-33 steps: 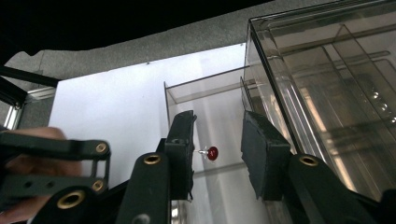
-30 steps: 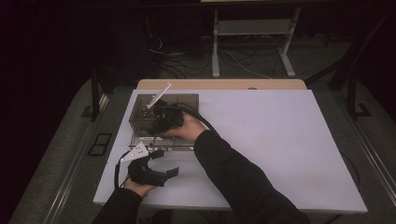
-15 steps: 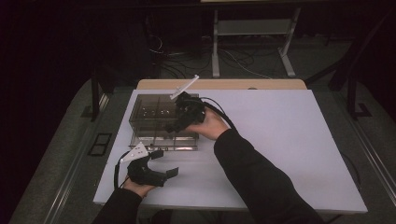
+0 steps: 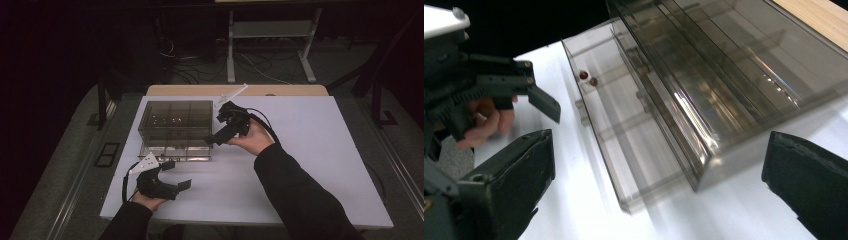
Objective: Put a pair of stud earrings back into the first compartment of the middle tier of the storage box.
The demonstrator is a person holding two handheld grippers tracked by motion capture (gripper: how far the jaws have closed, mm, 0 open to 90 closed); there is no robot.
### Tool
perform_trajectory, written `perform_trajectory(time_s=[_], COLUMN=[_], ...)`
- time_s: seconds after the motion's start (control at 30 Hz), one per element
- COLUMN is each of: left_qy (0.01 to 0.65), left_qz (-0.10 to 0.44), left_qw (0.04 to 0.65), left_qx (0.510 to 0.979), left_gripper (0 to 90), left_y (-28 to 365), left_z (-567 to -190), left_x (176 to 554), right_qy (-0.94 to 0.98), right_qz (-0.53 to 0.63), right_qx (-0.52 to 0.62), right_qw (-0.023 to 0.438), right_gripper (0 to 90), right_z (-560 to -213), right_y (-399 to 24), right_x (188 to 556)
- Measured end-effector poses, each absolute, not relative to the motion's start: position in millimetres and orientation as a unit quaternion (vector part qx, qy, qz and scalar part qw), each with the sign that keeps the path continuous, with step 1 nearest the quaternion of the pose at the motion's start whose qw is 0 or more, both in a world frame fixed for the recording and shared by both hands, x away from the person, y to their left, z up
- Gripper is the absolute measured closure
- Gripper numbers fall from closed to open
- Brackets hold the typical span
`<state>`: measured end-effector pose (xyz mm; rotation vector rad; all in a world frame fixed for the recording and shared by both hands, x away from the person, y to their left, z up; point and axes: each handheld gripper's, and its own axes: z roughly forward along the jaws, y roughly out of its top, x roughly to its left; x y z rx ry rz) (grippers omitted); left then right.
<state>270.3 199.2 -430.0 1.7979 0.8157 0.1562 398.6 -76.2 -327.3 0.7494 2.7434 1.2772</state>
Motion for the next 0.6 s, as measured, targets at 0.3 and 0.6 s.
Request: perform_trajectory(time_s=[0.3, 0.6], left_qy=[0.346, 0.346], left_qz=[0.065, 0.065], left_qw=[0.549, 0.548], left_qx=[0.758, 0.759], left_gripper=[0.0, 0.0], left_y=[199, 198], left_z=[-430, -430], left_x=[270, 270], right_qy=[0.871, 0.864], right_qz=[0.416, 0.418], right_qx=[0.26, 0.28], right_qw=[0.02, 0.03], right_gripper=[0.1, 0.1], right_z=[-334, -348], right_y=[-110, -147], right_x=[388, 370])
